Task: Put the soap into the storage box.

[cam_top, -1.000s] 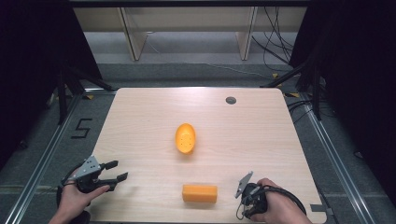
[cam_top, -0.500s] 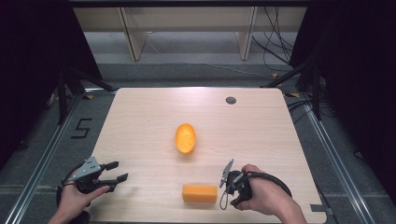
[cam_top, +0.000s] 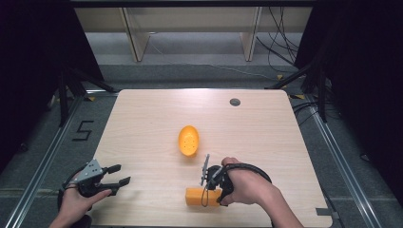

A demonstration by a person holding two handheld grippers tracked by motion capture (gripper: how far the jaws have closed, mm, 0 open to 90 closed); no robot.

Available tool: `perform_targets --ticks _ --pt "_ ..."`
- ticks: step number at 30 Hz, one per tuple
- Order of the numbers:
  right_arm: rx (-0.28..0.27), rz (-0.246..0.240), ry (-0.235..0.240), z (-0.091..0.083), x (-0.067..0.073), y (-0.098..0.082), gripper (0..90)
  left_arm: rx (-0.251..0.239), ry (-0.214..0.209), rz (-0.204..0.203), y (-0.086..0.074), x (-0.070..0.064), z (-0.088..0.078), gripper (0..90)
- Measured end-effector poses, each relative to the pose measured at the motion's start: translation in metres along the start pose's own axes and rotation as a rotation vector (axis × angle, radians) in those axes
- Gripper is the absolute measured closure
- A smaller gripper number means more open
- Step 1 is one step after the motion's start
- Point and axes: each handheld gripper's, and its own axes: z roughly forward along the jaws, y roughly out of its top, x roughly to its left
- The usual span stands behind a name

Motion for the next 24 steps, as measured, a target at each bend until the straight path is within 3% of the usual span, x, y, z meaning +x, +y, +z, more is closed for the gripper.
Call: perform_targets --ticks 3,4,9,12,19,24 --pt "0.016 -0.004 0.017 0.001 -0.001 0.009 39.6 -0.002 -0.002 -0.001 0.000 0.000 0.000 33.6" --pt "0.016 -0.038 0.016 0.002 -0.002 0.012 39.5 -0.001 -0.002 0.001 0.000 0.000 0.000 33.6" --pt "0.034 -0.042 0.036 0.006 -0.004 0.023 39.6 -0.001 -0.003 0.002 0.000 0.000 0.000 33.6" --pt "0.045 -0.087 0.053 0.016 -0.005 0.033 39.6 0.002 -0.001 0.005 0.000 0.000 0.000 33.6" --pt "0.082 -0.085 0.066 0.029 -0.003 0.045 41.8 0.000 -0.007 0.003 0.000 0.000 0.000 33.6" --pt "0.064 -0.083 0.081 0.039 -0.003 0.048 46.9 0.000 -0.003 0.004 0.000 0.000 0.000 33.6"
